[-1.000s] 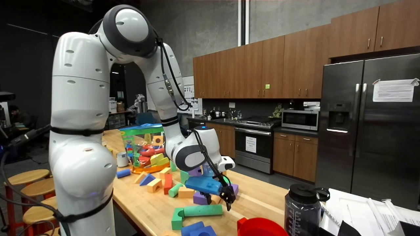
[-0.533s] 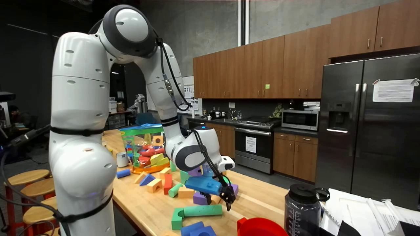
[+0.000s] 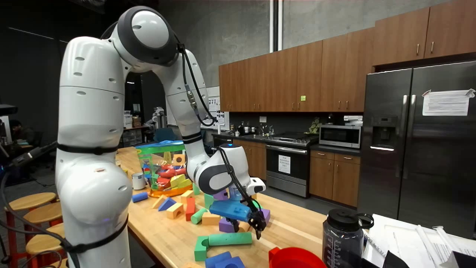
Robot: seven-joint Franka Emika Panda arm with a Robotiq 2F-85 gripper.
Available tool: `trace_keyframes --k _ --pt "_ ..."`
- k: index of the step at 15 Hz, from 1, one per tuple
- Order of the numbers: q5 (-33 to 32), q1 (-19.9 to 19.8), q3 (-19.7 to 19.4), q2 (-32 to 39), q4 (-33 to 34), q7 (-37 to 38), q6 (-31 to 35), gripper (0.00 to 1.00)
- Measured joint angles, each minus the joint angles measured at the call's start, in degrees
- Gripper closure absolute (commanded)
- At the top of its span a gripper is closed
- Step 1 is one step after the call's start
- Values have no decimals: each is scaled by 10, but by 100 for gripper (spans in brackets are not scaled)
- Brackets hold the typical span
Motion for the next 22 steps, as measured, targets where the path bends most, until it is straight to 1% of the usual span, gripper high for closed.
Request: trace_keyframes --k 21,22 --pt "0 0 0 0 8 0 -5 0" --pt "0 0 0 0 16 0 -12 13"
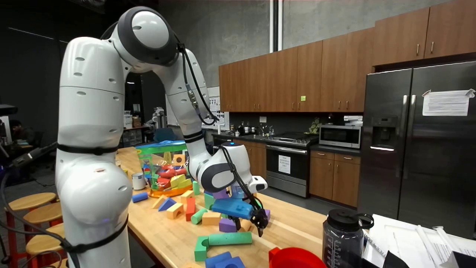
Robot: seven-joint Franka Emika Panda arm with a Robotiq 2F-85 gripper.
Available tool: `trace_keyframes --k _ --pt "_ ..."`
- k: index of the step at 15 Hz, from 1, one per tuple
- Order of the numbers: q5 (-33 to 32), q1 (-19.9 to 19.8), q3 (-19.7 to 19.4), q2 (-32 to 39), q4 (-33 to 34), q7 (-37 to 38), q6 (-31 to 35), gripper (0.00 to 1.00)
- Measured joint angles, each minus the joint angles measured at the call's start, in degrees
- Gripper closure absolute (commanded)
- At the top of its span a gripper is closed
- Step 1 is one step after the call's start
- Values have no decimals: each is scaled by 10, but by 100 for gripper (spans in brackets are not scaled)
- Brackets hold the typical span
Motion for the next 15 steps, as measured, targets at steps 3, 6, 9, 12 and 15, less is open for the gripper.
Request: trace_keyframes --k 3,6,9,12,15 --pt "0 -1 0 0 27 0 -21 39" --pt "0 -1 0 0 45 0 -36 12" --pt "0 -1 -2 1 56 0 -43 25" --pt "0 -1 -3 2 57 0 -44 7" --pt "0 -1 -4 3 57 0 -44 6"
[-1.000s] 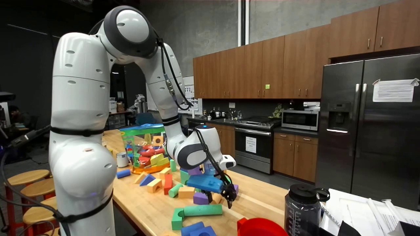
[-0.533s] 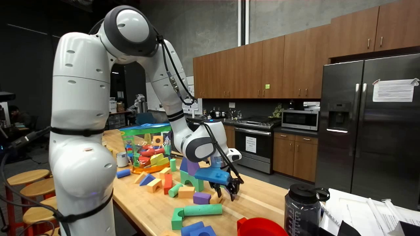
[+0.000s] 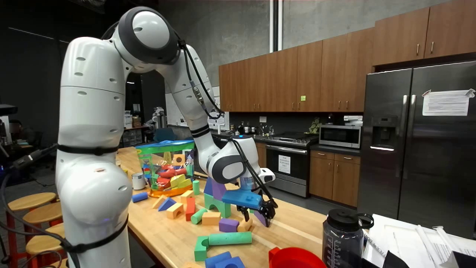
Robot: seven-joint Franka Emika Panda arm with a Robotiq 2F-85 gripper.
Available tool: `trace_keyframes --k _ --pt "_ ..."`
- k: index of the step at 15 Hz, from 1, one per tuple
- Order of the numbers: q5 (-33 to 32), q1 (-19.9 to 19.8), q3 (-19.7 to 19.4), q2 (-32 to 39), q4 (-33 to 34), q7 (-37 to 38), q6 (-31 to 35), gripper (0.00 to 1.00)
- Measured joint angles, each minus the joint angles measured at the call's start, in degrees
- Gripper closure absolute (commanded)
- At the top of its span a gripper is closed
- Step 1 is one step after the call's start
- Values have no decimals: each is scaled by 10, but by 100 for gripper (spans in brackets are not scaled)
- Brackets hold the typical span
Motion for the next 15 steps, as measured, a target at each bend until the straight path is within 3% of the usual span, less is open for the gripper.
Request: trace_keyframes --k 11,15 --pt "0 0 0 3 1 0 0 6" --pt "1 0 0 4 1 8 2 0"
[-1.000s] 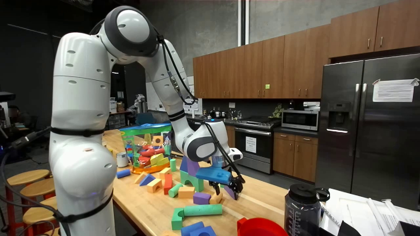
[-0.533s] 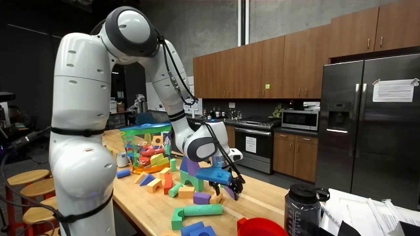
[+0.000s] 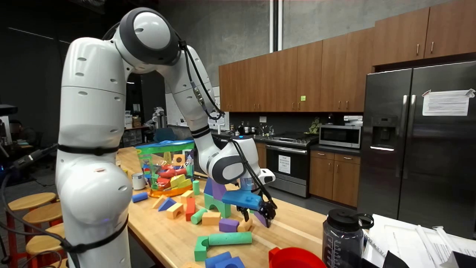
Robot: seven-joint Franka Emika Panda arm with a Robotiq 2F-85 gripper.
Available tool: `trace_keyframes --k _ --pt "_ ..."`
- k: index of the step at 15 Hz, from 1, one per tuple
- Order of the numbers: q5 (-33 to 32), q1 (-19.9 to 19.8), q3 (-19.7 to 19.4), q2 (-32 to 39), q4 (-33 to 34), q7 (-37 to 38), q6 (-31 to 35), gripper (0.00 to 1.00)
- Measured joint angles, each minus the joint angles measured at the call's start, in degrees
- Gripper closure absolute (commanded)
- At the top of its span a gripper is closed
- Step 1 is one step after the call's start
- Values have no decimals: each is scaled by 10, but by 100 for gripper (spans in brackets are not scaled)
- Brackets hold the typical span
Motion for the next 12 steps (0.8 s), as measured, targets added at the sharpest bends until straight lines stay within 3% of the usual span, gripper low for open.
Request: trace_keyframes --k 8,12 --pt "129 0 21 9 -58 105 126 0" --pt "177 7 23 11 -76 135 148 0"
